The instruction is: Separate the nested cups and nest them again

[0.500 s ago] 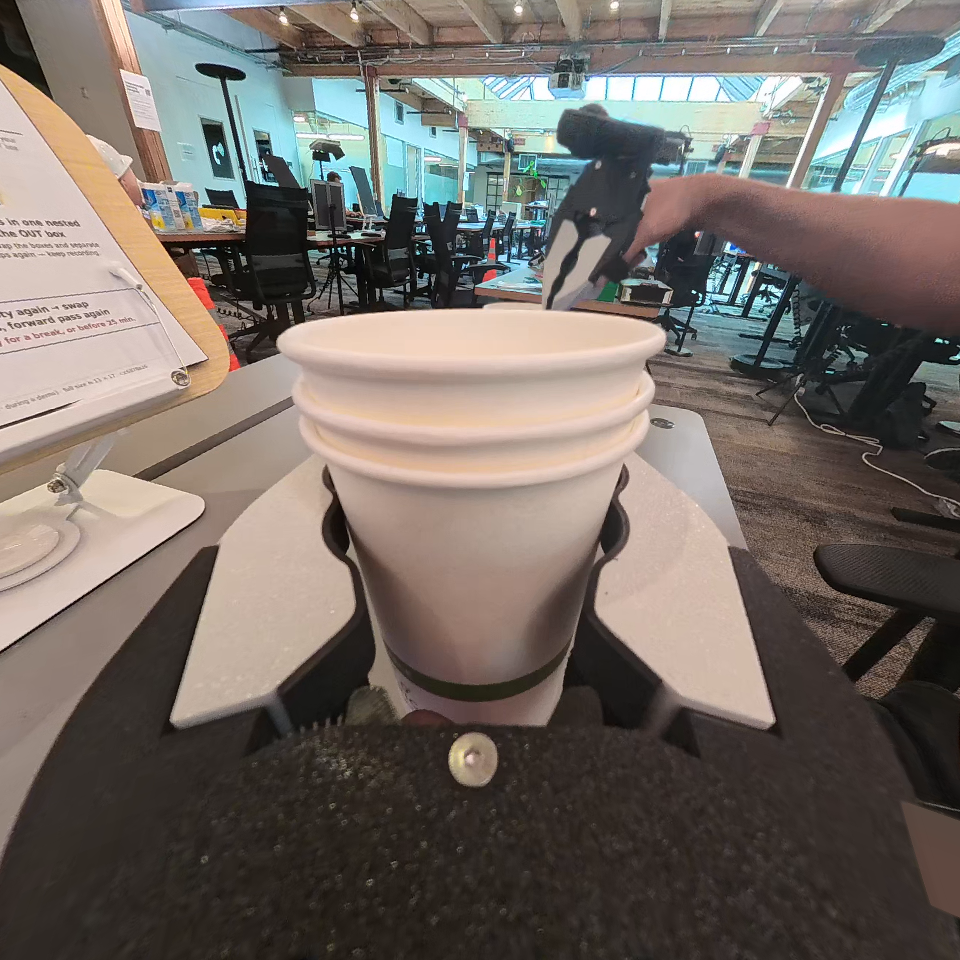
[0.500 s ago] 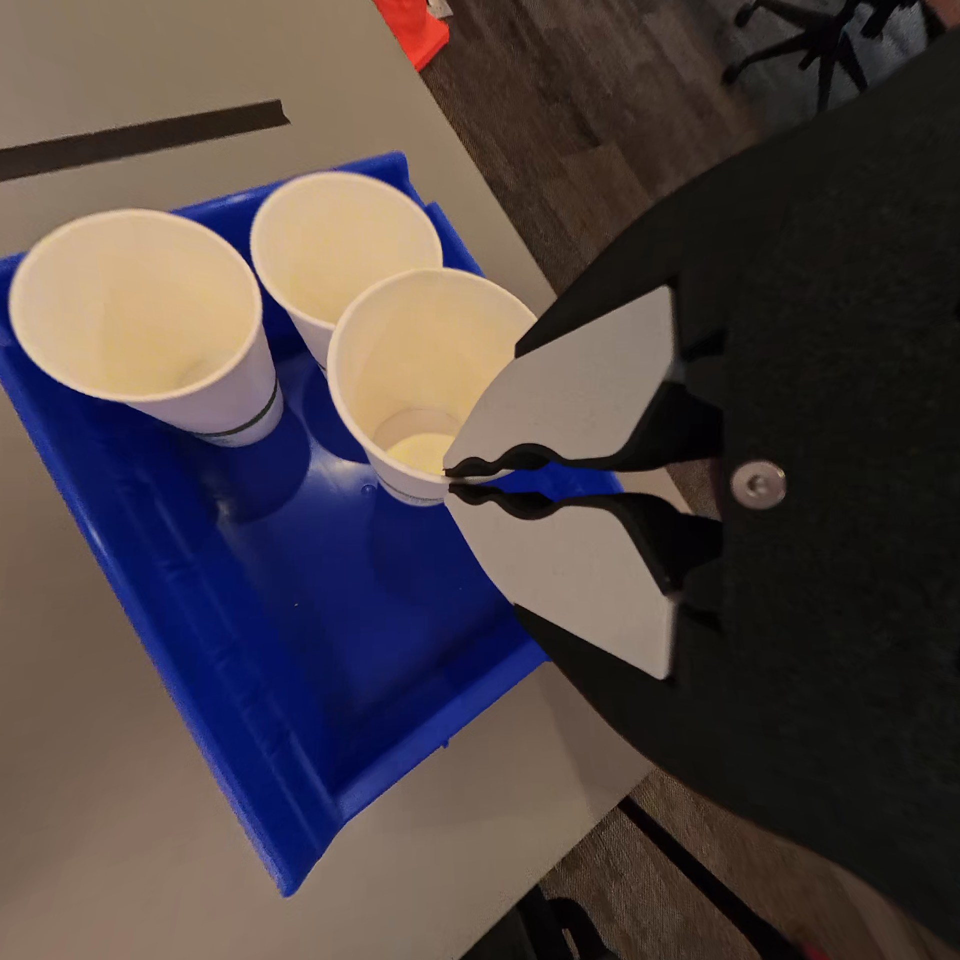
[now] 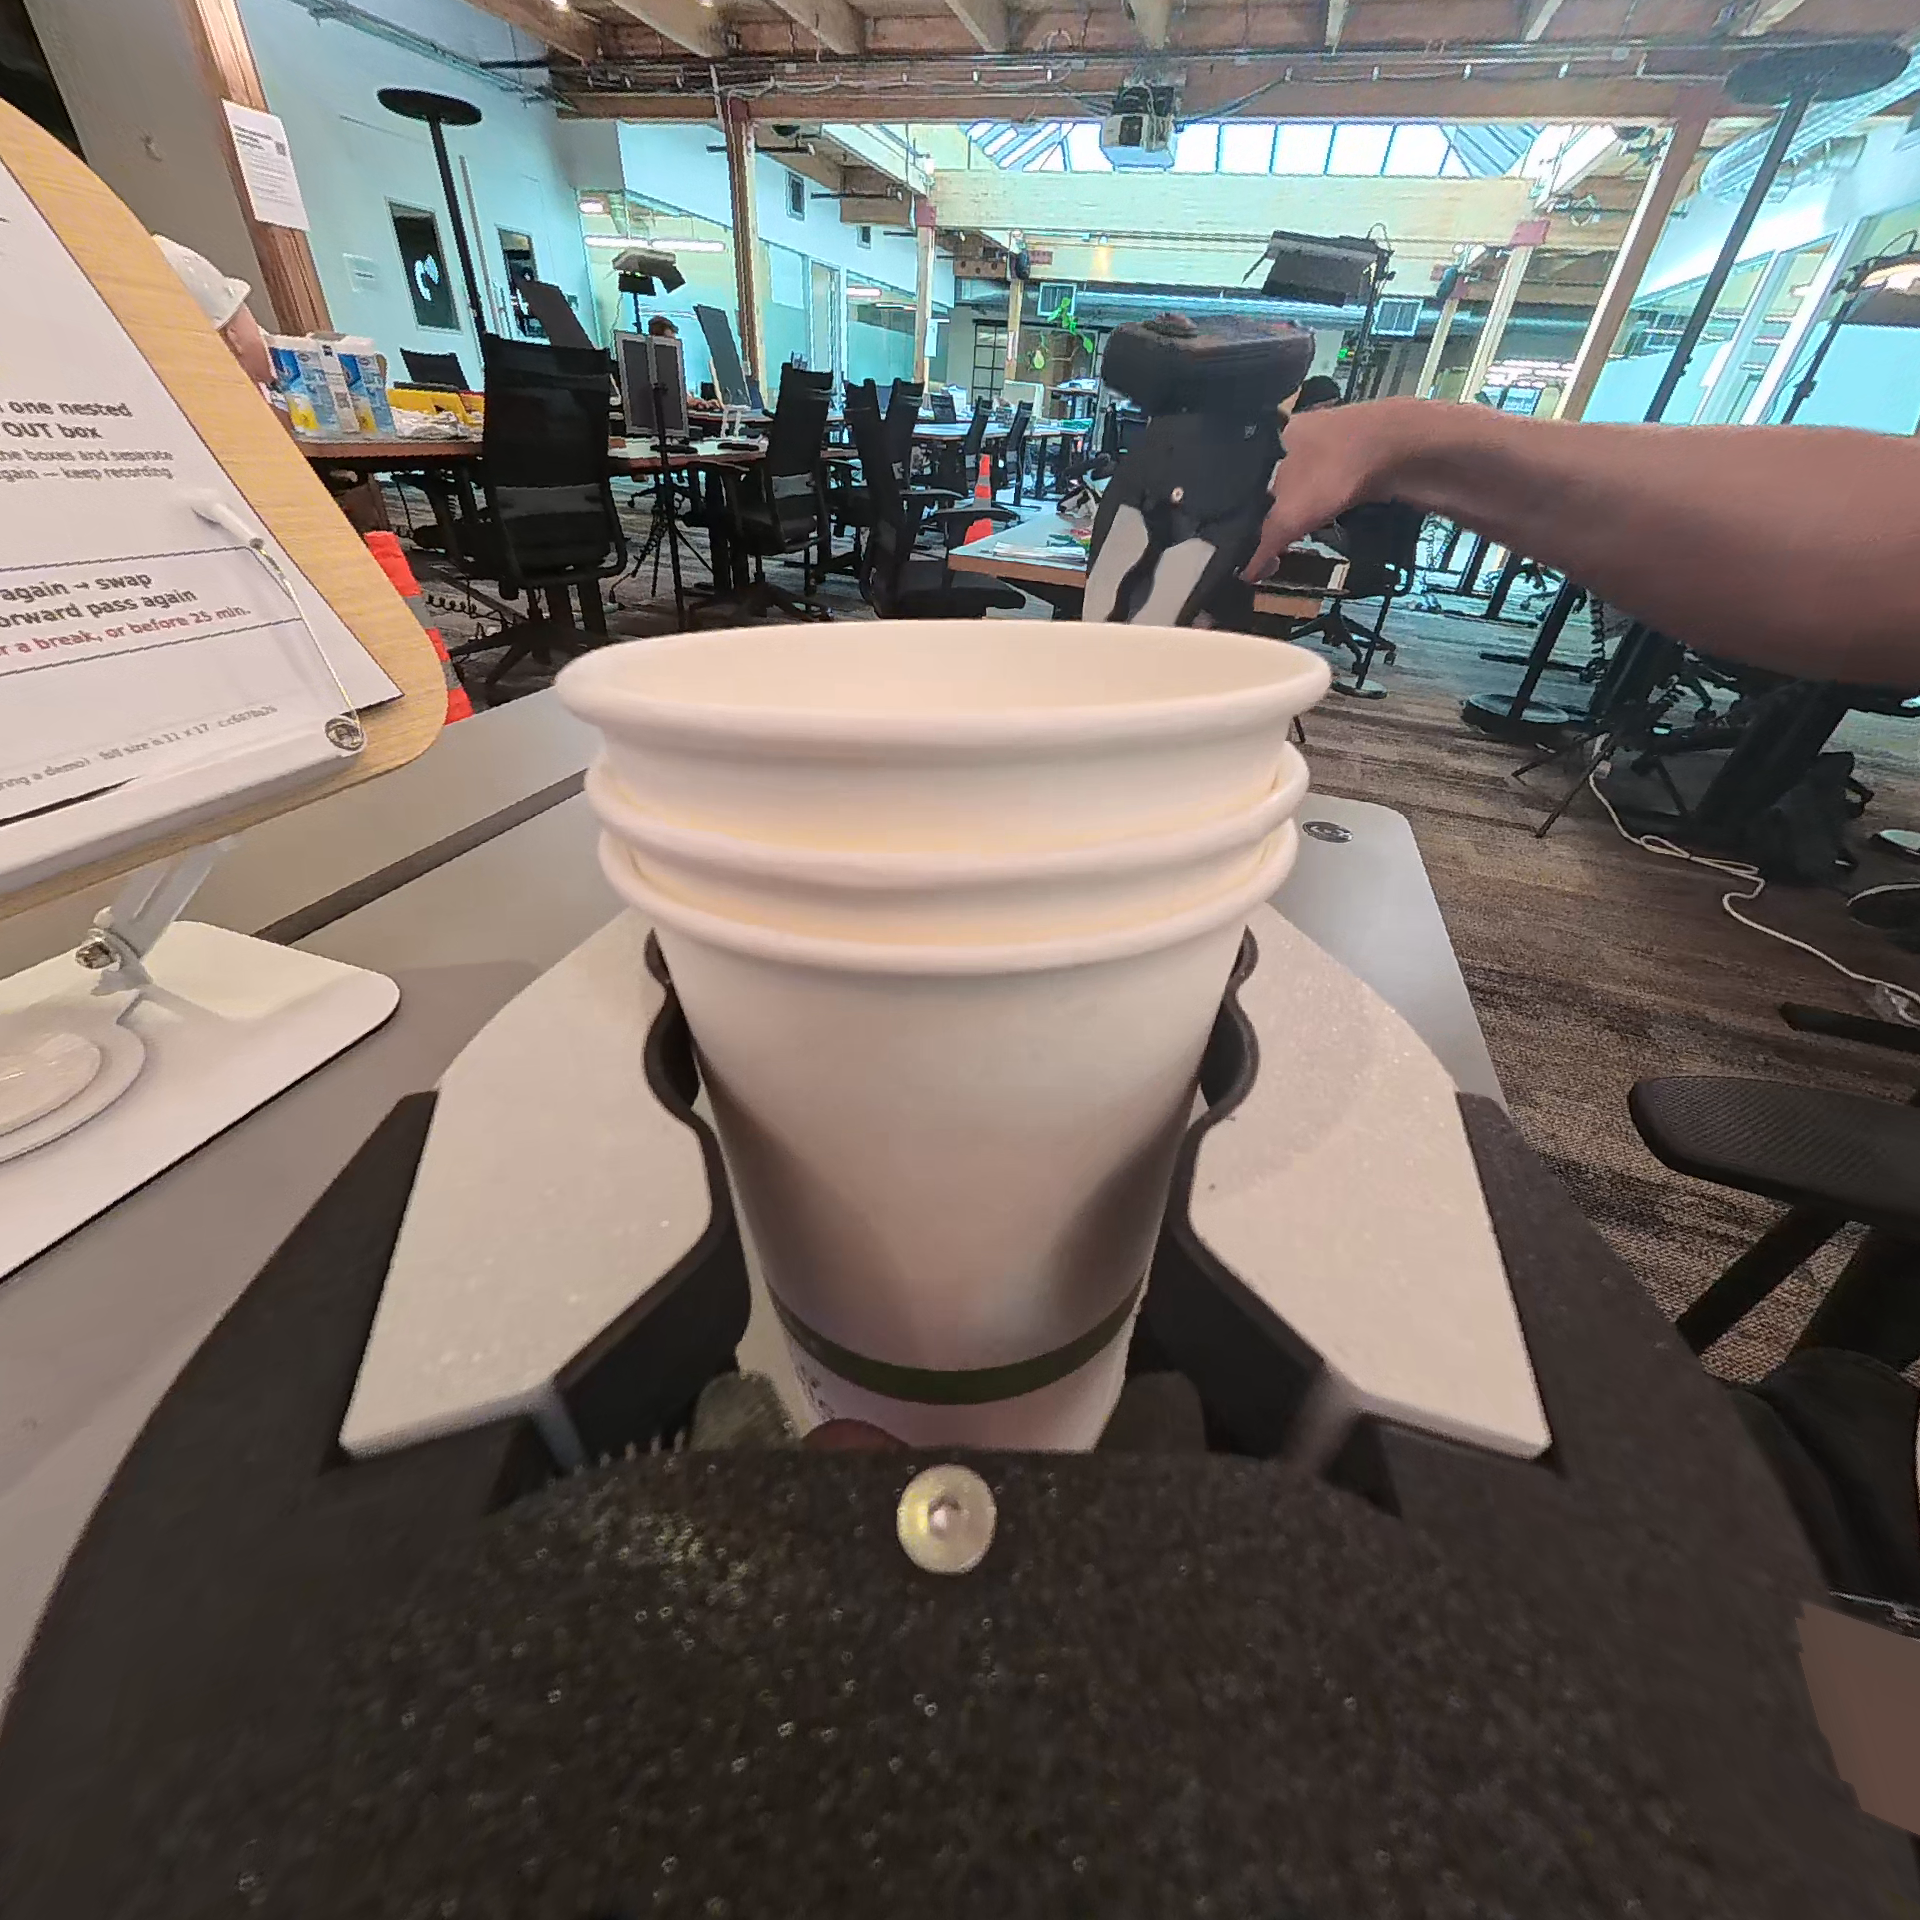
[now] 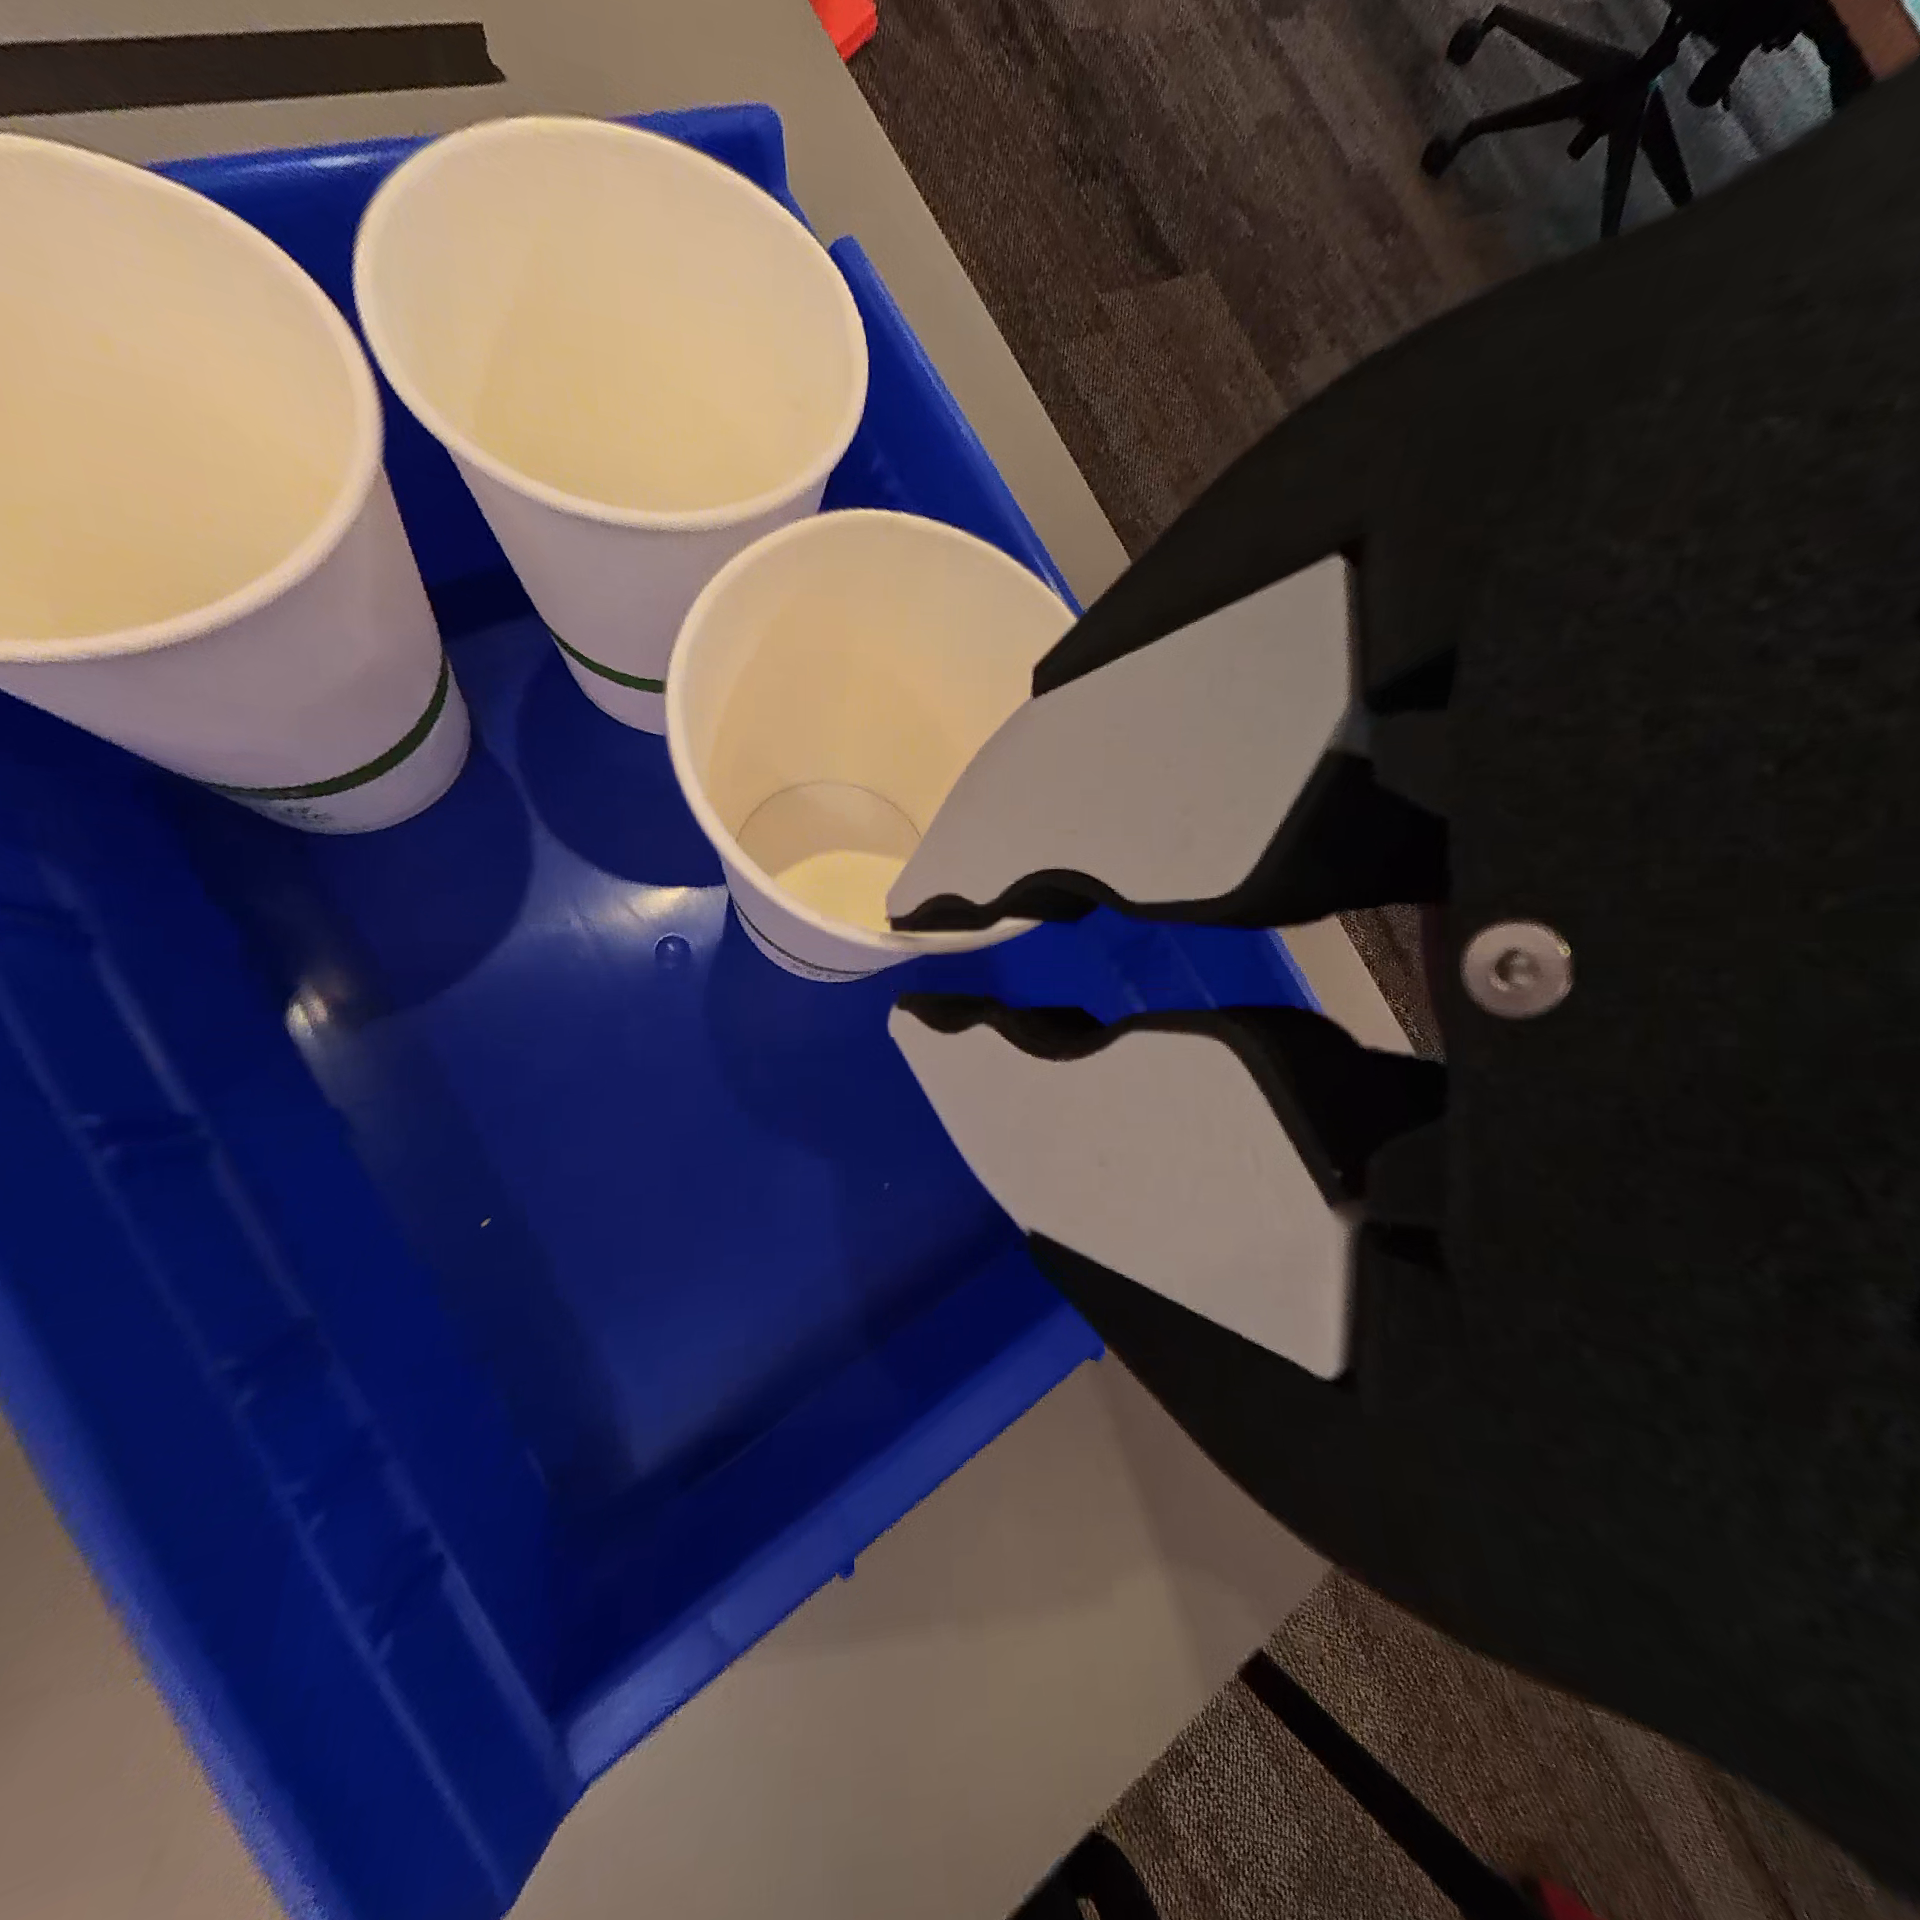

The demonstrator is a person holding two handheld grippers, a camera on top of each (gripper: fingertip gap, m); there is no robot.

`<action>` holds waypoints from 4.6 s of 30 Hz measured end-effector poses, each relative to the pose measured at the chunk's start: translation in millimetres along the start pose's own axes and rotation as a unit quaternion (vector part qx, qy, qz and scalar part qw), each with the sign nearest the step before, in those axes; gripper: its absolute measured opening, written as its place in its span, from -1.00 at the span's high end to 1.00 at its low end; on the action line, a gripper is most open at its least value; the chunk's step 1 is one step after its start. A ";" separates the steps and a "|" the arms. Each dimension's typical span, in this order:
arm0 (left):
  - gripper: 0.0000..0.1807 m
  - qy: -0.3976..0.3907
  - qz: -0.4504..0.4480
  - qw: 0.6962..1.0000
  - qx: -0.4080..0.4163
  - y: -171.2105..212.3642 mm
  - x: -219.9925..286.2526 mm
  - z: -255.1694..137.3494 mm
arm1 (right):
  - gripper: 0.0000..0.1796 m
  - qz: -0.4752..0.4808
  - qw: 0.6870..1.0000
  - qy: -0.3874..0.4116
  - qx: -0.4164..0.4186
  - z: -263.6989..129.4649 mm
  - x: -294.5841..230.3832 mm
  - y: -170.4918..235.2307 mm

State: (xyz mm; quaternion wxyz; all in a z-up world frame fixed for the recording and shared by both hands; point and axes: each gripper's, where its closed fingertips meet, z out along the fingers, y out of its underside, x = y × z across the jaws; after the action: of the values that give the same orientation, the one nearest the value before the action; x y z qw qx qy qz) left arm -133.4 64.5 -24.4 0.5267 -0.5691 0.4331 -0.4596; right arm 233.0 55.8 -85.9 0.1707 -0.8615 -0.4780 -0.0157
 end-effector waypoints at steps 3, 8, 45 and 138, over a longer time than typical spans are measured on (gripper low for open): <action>-0.07 0.003 -0.001 1.000 -0.003 1.4 1.6 1.7 | 0.76 -0.010 0.999 0.003 0.035 -29.6 -8.3 -33.2; -0.07 0.008 0.002 1.000 -0.010 4.3 4.4 5.9 | 0.78 -0.161 0.971 -0.059 0.168 -97.4 -106.2 -185.7; -0.07 0.018 0.003 1.000 0.007 -4.3 8.3 -4.2 | 0.97 -0.265 0.957 0.028 0.114 -235.5 -109.0 -287.8; -0.06 0.004 0.028 0.999 -0.027 7.2 6.6 1.2 | 0.95 -0.313 0.927 -0.198 0.053 -38.8 -233.9 -328.8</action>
State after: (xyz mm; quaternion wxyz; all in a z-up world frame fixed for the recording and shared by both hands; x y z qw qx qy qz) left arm -130.9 57.7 -31.1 0.5216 -0.5690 0.4631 -0.4354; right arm -161.2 11.8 -2.1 0.1044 -0.6435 -0.7474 0.1283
